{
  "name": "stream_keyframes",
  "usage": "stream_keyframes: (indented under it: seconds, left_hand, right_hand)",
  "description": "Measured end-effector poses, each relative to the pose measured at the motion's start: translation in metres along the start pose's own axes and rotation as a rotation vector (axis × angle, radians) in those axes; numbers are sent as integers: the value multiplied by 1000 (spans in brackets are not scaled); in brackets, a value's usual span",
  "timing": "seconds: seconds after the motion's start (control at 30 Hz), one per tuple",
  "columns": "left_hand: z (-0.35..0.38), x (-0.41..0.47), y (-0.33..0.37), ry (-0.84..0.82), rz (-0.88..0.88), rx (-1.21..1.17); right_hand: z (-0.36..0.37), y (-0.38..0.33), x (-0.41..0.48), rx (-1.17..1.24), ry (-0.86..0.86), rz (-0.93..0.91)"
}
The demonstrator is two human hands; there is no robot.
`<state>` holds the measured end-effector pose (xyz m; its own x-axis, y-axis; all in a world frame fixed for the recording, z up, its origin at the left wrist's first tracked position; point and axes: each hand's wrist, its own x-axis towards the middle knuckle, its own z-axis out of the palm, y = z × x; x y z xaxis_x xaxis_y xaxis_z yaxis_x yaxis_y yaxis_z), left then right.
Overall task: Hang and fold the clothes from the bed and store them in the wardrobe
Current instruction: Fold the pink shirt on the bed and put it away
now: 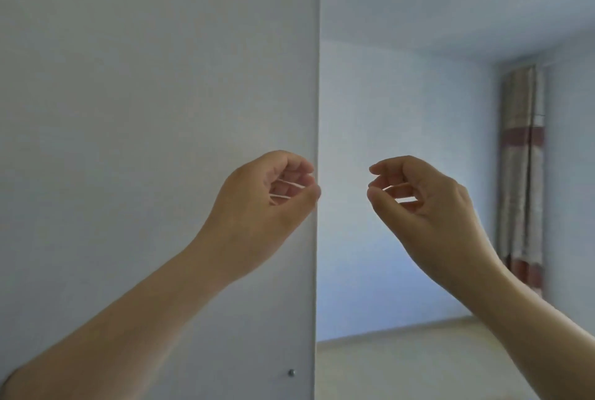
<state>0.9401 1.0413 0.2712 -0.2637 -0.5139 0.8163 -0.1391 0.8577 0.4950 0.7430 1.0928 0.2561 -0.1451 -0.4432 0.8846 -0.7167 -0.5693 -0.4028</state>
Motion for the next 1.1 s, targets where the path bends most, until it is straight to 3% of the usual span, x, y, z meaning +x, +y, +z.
stream_keyframes:
  seconds: [0.2, 0.43, 0.73, 1.1]
  left_hand:
    - [37, -9, 4, -181, 56, -216]
    - [88, -36, 17, -278, 66, -395]
    - [171, -90, 36, -362, 13, -533]
    - [278, -155, 6, -454, -214, -511]
  right_hand:
    - [-46, -18, -42, -231, 123, 110]
    - [-88, -36, -89, -396, 191, 200]
    - [-148, -13, -155, -441, 267, 350]
    - [-189, 69, -238, -400, 280, 661]
